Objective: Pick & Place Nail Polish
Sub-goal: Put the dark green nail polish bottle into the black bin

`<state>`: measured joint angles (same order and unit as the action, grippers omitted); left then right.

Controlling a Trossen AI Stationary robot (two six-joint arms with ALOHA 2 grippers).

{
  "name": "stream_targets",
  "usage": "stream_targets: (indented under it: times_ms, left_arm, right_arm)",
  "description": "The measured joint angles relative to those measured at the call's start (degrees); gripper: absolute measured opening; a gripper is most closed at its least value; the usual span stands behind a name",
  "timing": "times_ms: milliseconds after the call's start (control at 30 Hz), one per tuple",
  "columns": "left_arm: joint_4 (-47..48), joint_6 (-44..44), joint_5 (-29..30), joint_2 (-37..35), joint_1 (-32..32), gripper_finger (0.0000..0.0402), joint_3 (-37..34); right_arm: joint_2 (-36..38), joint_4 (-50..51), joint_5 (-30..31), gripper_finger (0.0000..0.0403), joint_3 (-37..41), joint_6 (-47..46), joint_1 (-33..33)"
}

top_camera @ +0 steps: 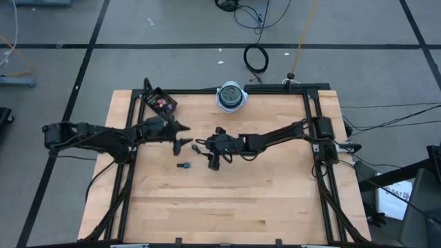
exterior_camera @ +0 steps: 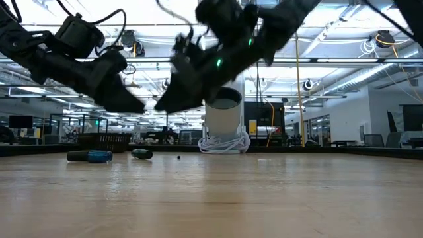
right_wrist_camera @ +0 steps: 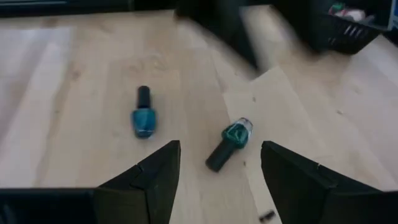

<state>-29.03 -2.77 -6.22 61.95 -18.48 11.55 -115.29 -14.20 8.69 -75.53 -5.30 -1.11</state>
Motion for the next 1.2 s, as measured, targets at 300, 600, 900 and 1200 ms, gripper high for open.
stream_targets:
  times_ms: [300,600,900,1200]
  left_arm:
    - [10.3,9.6,11.4,0.0,9.8,0.0257,0.0]
    - [10.7,9.6,15.5,4.6,11.1,0.0257,0.0]
    - [11.0,10.0,16.9,15.5,9.7,0.0257,7.2]
    - [14.0,11.5,13.2,22.4,11.7,0.0257,13.8]
  right_arm:
    - [10.4,9.1,0.0,0.0210,0.4,0.7,-3.9]
    - [10.8,8.5,0.0,0.0210,0.8,1.7,-6.8]
    - [10.9,8.0,0.0,0.0210,0.8,1.5,-8.8]
    - [10.9,8.5,0.0,0.0210,0.8,2.0,-11.5]
